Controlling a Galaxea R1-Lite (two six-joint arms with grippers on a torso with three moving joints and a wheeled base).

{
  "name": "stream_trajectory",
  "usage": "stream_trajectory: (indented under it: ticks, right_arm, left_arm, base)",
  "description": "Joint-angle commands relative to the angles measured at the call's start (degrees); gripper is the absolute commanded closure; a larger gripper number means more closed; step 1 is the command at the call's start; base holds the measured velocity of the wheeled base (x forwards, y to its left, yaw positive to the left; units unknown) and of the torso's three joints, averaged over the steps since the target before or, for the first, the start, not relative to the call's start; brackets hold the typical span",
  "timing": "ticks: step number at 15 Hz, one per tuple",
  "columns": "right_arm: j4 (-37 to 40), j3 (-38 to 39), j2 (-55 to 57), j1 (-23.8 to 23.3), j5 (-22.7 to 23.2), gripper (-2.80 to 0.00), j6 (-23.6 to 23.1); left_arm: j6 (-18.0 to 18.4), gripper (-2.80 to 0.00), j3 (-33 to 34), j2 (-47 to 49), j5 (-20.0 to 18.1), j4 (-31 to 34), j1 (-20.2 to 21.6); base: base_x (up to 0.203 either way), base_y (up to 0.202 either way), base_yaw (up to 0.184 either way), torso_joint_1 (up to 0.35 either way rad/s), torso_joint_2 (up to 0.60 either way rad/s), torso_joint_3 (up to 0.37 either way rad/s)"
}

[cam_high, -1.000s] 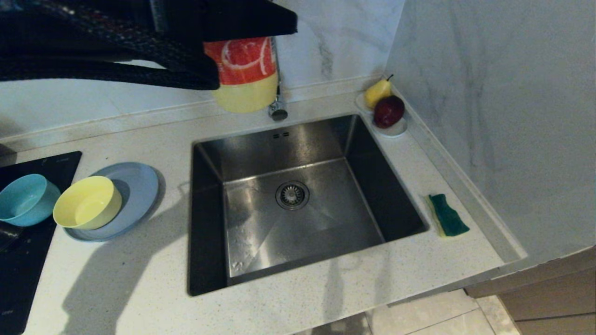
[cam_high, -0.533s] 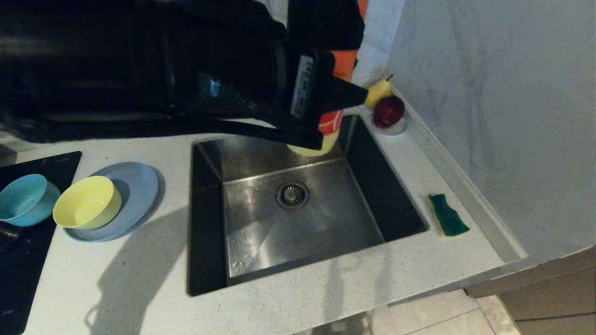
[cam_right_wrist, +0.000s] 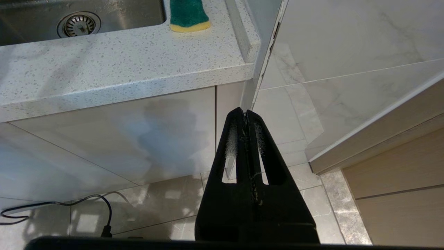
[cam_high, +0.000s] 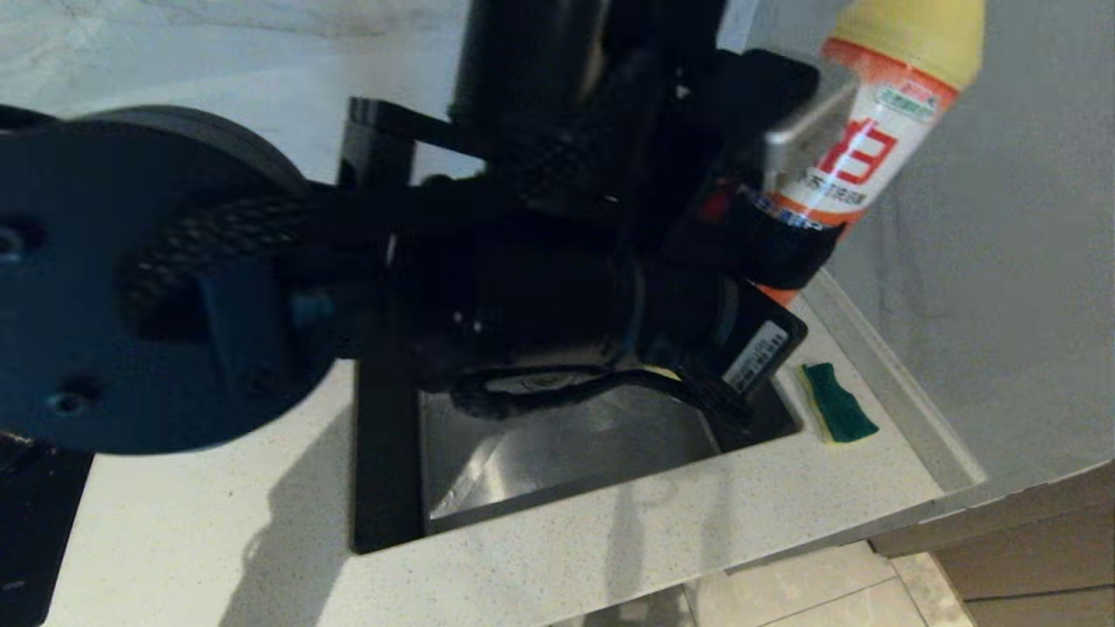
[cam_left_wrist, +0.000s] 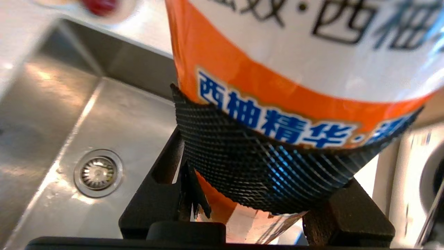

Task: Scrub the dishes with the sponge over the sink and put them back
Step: Squeeze it onto the sponge

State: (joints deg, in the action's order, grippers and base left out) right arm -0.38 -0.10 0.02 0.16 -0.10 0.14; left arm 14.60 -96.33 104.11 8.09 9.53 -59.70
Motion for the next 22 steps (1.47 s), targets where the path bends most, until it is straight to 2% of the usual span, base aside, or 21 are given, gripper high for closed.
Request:
stream_trajectory:
  ticks: [1,4,7,9,11,14,16,19,22]
  right_arm:
    - [0.03,0.01,-0.11,0.02,0.01,0.00,0.04]
    - [-0.06,0.01,-0.11,0.02,0.01,0.00,0.04]
    - [0.02,0.01,-0.11,0.02,0.01,0.00,0.04]
    - [-0.06,0.01,-0.11,0.02,0.01,0.00,0.04]
    - [-0.03,0.01,-0.11,0.02,0.01,0.00,0.04]
    - [-0.06,0.01,-0.11,0.02,0.01,0.00,0.04]
    - [-0.05,0.01,-0.11,0.02,0.01,0.00,0.04]
    - [0.03,0.01,-0.11,0.02,0.01,0.00,0.04]
    - [0.03,0.01,-0.11,0.02,0.01,0.00,0.04]
  left_arm:
    - [1.41,0.00,-2.83,4.79,1.59,2.12,-1.48]
    - [5.43,0.00,-6.64,7.57,2.13,6.65,-1.56]
    - [9.99,0.00,-11.24,11.30,4.36,11.06,-1.55]
    - [14.17,0.00,-11.36,12.85,5.45,11.73,-1.53]
    - [16.31,0.00,-11.39,14.42,6.61,13.05,-1.49]
    - [22.05,0.00,-11.51,15.88,8.75,12.85,-1.52]
    - [26.37,0.00,-11.59,16.40,12.49,12.47,-1.54]
    - [27.50,0.00,-11.60,17.89,15.37,11.65,-1.48]
    - [31.48,0.00,-11.69,19.52,15.78,10.01,-1.48]
  base:
    - [0.000,0.000,0.000,0.000,0.00,0.000]
    - [0.000,0.000,0.000,0.000,0.00,0.000]
    - [0.000,0.000,0.000,0.000,0.00,0.000]
    - [0.000,0.000,0.000,0.000,0.00,0.000]
    - [0.000,0.000,0.000,0.000,0.00,0.000]
    - [0.000,0.000,0.000,0.000,0.00,0.000]
    - [0.000,0.000,0.000,0.000,0.00,0.000]
    - [0.000,0.000,0.000,0.000,0.00,0.000]
    - [0.000,0.000,0.000,0.000,0.00,0.000]
